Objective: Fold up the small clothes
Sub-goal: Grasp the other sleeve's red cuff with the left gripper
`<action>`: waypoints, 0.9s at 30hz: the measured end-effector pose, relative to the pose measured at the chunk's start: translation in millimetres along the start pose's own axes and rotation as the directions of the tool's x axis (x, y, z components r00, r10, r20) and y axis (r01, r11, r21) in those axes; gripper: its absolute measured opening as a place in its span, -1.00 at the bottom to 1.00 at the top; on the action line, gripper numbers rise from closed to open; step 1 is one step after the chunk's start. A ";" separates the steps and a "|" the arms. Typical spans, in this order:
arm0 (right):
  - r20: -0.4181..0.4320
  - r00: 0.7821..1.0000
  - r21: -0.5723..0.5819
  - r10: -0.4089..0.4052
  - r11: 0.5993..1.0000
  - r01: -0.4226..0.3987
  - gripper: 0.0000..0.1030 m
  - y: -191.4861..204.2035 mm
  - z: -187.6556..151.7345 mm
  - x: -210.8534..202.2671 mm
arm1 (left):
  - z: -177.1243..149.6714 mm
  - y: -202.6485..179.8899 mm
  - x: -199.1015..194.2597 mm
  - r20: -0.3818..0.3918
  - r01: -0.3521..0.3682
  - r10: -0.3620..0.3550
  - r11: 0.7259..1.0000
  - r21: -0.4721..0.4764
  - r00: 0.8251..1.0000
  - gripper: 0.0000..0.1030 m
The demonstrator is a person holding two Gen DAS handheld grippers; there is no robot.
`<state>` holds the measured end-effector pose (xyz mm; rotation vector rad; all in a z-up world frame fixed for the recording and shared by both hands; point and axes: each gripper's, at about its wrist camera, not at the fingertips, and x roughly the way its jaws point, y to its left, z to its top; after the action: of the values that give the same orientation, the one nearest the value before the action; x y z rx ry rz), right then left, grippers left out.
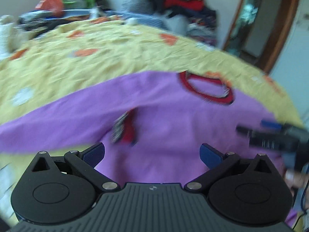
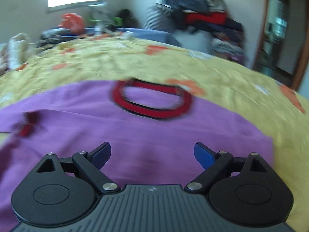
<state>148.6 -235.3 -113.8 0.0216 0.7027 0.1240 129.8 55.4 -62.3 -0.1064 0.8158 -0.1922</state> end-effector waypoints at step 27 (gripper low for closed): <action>-0.019 0.996 0.063 -0.089 0.994 0.090 1.00 -34.6 -27.9 8.2 | 49.9 48.5 107.8 -0.053 -0.208 0.209 0.978 0.018 0.976 1.00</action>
<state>140.5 -269.3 -142.5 0.0500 0.7220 0.0158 244.6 81.1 -113.3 -0.0038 0.8744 -0.0016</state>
